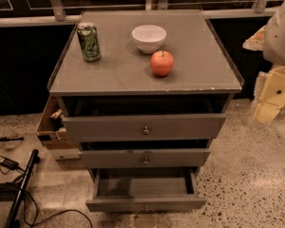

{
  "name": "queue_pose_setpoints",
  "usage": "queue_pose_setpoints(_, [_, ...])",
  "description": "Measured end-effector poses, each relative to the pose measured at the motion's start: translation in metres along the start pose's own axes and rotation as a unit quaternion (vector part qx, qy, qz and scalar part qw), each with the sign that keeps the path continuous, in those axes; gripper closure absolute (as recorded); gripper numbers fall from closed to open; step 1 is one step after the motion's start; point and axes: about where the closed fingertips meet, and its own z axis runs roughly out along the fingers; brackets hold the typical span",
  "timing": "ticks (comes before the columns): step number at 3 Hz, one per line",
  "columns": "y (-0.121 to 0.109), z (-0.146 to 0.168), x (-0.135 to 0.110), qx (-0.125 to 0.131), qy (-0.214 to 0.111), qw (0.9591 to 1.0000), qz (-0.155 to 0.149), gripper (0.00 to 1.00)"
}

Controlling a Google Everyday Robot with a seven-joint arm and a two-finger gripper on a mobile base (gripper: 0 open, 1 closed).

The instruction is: Close bottom drawer

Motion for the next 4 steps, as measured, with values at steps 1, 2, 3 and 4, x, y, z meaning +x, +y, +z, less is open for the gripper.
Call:
queue_pose_setpoints(1, [0.000,0.000,0.000,0.000,0.000,1.0000,0.000,0.00])
queue_pose_setpoints(2, [0.000,0.000,0.000,0.000,0.000,1.0000,0.000,0.11])
queue_pose_setpoints(3, [0.000,0.000,0.000,0.000,0.000,1.0000,0.000,0.34])
queue_pose_setpoints(4, [0.011,0.031,0.005,-0.005,-0.010,0.9998,0.015,0.57])
